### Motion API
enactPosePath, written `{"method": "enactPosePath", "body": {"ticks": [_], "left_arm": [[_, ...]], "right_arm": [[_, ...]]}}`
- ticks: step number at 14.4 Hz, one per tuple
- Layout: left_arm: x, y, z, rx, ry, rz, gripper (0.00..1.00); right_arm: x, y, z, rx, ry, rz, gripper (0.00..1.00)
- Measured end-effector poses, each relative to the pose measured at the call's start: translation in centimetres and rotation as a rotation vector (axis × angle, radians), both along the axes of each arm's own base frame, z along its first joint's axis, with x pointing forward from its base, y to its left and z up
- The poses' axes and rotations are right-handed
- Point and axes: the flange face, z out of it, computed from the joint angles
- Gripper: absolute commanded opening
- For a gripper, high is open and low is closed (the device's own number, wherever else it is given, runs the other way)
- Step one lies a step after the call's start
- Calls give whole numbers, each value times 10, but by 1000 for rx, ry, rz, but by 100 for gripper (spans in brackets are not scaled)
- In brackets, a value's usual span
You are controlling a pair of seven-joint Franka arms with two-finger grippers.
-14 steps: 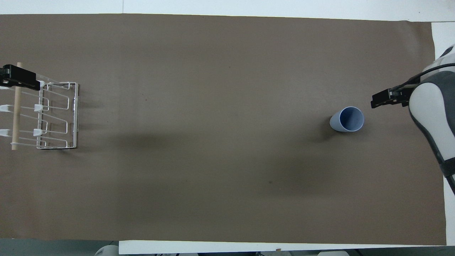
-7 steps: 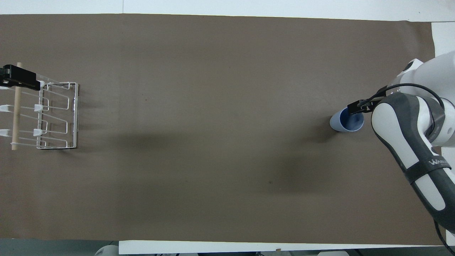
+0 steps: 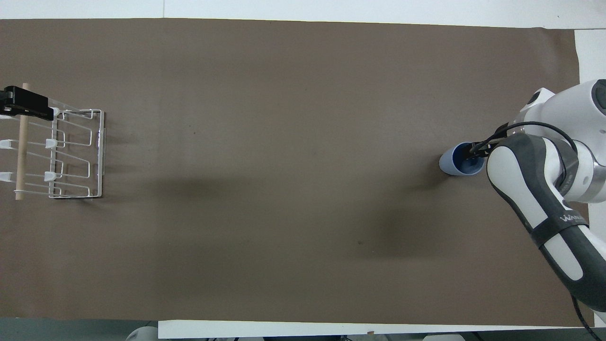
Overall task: Hang cup on cup holder
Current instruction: 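Lower the right gripper into the blue cup's rim and grasp it, then lift the blue cup and tip it sideways toward the table center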
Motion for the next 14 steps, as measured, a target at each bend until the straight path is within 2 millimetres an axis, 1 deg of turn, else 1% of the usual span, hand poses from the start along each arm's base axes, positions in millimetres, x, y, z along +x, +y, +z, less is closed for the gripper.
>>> {"method": "enactPosePath", "body": {"ticks": [2,3,4,8,10,12,14], "left_arm": [[0,0,0,0,0,0,100],[0,0,0,0,0,0,100],[0,0,0,0,0,0,100],[0,0,0,0,0,-1,100],[0,-1,0,0,0,-1,100],[0,-1,0,0,0,-2,100],[0,-1,0,0,0,-2,100]], "right_arm": [[-1,0,-7,0,10,5,12],[-1,0,-8,0,13,6,4],[-1,1,-9,0,14,6,0],[1,1,-7,0,9,8,0],[4,2,0,2,17,14,0],[9,7,17,25,40,34,0],[15,22,42,138,68,30,0]]}}
